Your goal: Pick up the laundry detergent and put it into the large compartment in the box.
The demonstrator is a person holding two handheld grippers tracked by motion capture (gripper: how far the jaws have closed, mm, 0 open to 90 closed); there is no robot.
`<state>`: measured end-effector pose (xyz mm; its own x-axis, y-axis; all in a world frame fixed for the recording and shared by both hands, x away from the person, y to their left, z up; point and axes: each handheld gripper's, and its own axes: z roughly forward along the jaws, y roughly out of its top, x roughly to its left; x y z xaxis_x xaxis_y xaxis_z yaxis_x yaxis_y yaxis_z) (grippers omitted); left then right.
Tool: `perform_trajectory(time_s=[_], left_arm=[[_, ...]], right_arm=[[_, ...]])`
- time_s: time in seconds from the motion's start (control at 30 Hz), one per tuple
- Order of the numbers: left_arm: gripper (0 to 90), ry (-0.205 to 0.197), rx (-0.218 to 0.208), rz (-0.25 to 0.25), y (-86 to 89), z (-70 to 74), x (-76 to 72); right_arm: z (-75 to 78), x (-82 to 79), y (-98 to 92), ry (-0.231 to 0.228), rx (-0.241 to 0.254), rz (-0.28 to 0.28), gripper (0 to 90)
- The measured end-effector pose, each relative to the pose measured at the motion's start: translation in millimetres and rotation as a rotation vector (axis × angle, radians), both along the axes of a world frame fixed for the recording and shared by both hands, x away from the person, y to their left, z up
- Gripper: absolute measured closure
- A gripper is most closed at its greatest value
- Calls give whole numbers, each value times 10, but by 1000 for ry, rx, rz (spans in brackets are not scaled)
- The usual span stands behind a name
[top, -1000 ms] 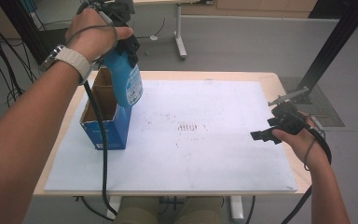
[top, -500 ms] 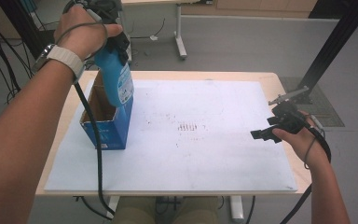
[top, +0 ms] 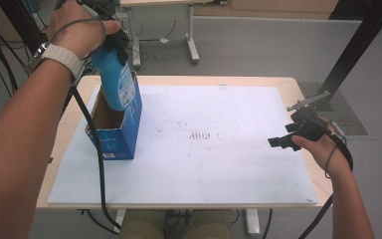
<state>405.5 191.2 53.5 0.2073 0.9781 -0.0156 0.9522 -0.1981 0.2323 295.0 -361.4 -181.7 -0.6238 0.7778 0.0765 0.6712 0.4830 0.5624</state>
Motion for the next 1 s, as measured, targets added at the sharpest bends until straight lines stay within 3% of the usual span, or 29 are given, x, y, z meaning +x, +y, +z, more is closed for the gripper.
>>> perform_trajectory(time_s=[0.47, 1.0], left_arm=[[383, -5, -1, 55, 220, 88, -38], [382, -3, 23, 109, 359, -46, -39]], right_arm=[[-3, 89, 86, -2, -3, 26, 107], [-10, 170, 160, 5, -7, 45, 107]])
